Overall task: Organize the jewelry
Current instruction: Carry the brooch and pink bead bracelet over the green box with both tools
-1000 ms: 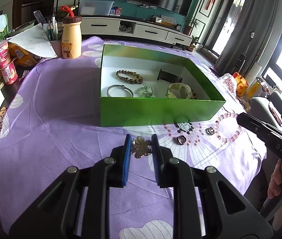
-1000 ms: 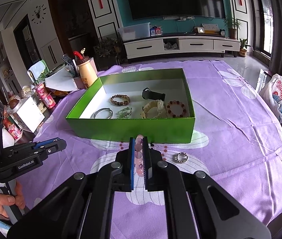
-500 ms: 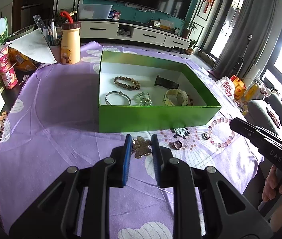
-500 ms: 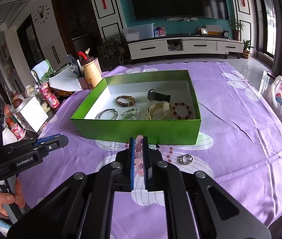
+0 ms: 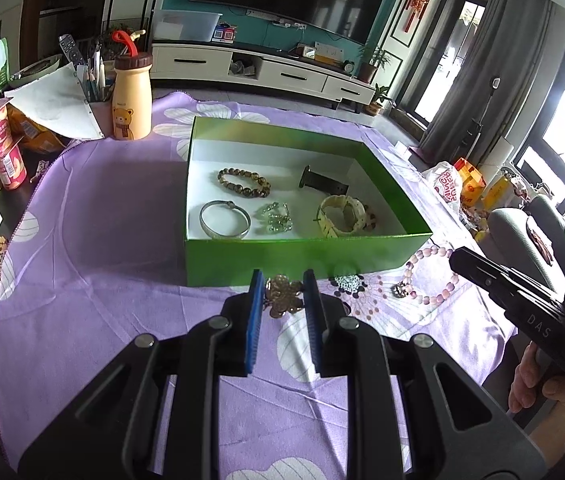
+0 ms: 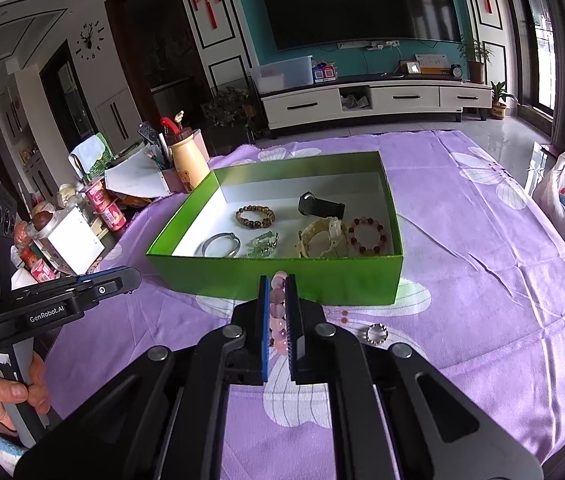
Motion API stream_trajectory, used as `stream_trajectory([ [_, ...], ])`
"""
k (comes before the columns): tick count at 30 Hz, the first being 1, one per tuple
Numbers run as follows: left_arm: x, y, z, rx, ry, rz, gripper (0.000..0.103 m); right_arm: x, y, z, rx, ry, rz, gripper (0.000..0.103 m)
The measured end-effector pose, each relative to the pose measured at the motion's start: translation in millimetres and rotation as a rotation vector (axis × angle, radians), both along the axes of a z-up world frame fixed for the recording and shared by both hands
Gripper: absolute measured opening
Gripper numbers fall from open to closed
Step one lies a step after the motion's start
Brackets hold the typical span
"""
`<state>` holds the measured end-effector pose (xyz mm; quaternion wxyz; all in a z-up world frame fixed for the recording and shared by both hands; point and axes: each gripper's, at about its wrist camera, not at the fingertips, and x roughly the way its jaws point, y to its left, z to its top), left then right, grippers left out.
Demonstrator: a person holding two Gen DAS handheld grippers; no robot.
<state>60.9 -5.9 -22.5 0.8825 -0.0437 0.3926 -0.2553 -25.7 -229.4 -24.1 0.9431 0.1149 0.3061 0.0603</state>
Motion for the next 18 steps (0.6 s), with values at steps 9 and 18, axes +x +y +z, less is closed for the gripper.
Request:
stream_trajectory([
  [9,20,-15,13,-0.003,-0.022,-0.009,0.019,14,-10,11,0.007,-0.034,-0.003,0.007],
  [18,61,-34,22,-0.023,0.001,-0.021,0.019,44,-14,23,0.024,-0.050,0.011,0.007],
])
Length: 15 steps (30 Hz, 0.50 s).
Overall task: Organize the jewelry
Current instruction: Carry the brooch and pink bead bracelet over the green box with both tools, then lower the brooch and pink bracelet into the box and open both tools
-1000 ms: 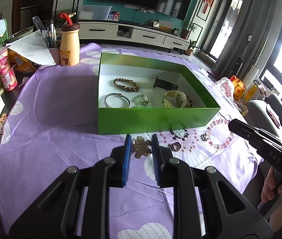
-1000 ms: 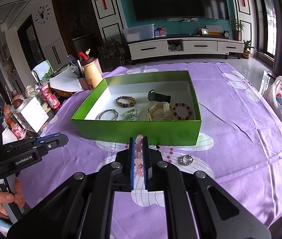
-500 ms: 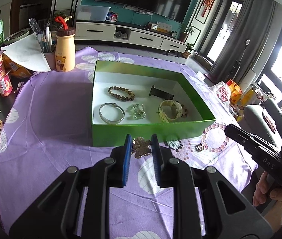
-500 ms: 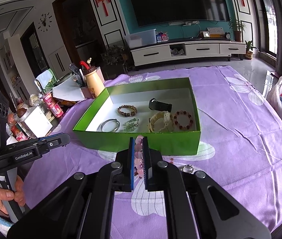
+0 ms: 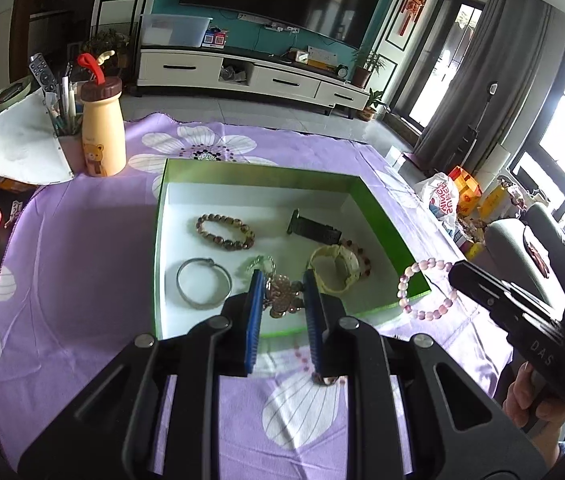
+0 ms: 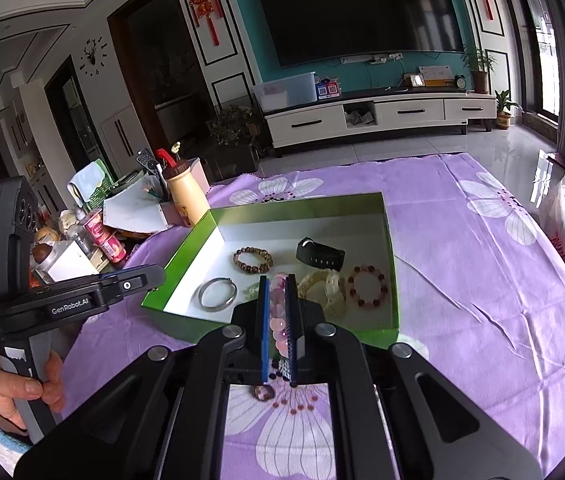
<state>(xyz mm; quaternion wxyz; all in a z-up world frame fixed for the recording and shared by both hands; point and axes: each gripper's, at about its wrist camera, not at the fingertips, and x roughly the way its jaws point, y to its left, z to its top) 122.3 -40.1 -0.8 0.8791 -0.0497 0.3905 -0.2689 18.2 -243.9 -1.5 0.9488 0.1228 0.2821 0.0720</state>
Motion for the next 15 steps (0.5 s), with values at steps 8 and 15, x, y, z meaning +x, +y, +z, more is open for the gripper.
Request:
stream_trajectory([
  [8,49,-12,-10,-0.026,0.090,0.010,0.020,47,4,-6,0.073,0.054,0.049,0.007],
  [15,83,-21,-33,-0.008,0.158,0.025,0.020,84,13,-21,0.068,0.114,0.061,0.007],
])
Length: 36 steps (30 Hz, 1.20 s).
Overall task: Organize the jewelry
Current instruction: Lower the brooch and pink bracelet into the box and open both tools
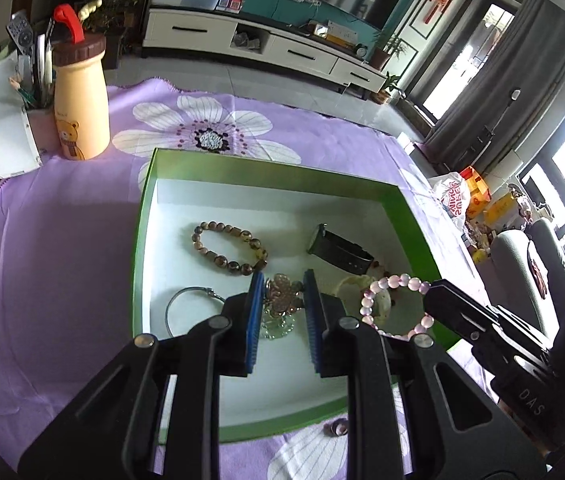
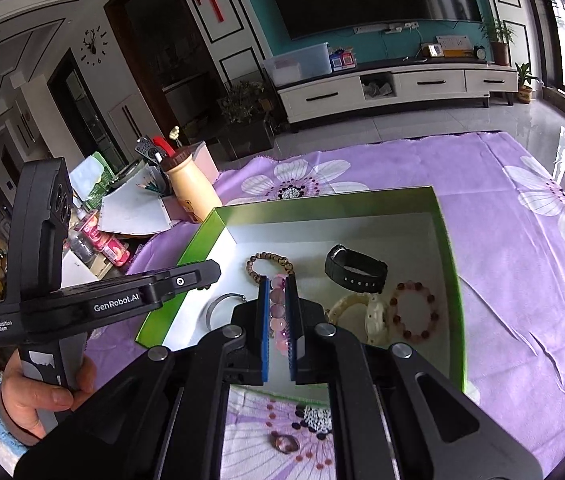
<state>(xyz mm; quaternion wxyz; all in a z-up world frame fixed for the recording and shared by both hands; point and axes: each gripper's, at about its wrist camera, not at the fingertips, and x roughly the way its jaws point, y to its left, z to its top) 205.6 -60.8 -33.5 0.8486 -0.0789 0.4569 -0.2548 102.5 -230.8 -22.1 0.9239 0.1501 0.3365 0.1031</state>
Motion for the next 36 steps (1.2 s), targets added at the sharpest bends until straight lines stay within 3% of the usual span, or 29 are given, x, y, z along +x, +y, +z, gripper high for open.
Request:
stream_trajectory([
  [16,36,-24,-43,0.127,0.077,0.011,0.020,54,15,-35,-0.040,0.126,-0.003,0.008],
  [18,36,-24,-45,0.127,0.083,0.012,0.020,55,14,-38,-0.040,0.138,-0.010,0.018],
  [20,36,-23,-46,0.132,0.082,0.016,0.020,54,11,-38,-0.024,0.140,-0.010,0.022],
  [30,18,-10,-28,0.103,0.031,0.026,0.038,26,-3,-19,0.001,0.079,-0.029,0.026],
  [32,10,-3,-19,0.089,0.010,0.042,0.050,14,-7,-13,0.004,0.055,-0.030,0.027],
  [36,-7,9,-5,0.069,-0.027,0.054,0.053,-7,-13,-5,0.008,0.028,-0.038,0.028],
])
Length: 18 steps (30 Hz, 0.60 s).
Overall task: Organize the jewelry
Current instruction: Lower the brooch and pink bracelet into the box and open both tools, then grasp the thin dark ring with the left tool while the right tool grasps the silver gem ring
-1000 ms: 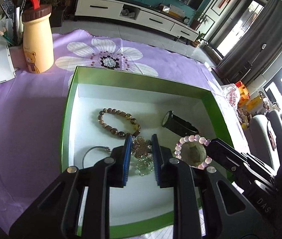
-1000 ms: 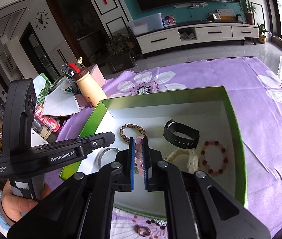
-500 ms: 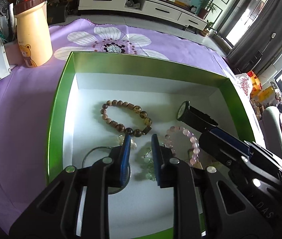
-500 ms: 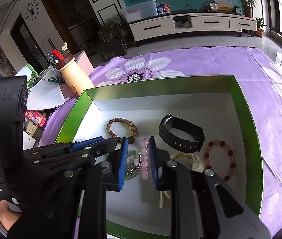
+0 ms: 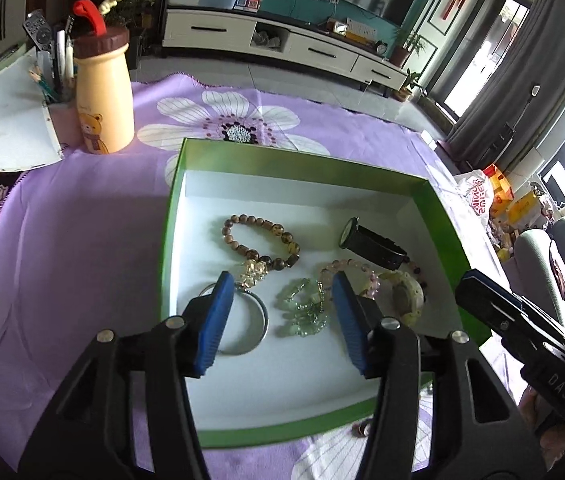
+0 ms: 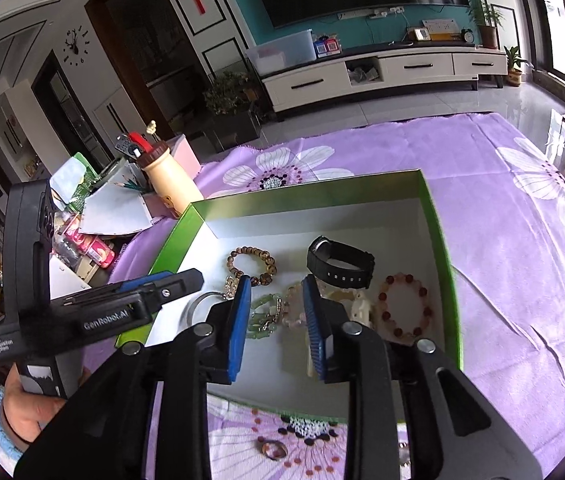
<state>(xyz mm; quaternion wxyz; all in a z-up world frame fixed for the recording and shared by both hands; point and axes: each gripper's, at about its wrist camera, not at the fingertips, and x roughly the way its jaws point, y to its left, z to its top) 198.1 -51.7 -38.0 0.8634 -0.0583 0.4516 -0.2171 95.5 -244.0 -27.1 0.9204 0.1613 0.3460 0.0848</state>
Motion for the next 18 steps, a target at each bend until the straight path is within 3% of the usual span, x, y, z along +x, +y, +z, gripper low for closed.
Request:
stream_trajectory([
  [11,-61,11,17,0.015,-0.080,-0.023,0.073,-49,-13,1,-0.009,-0.006,-0.036,0.036],
  [18,-101,7,12,0.027,-0.092,-0.066,0.086,-79,-31,-8,-0.058,0.004,-0.089,0.049],
])
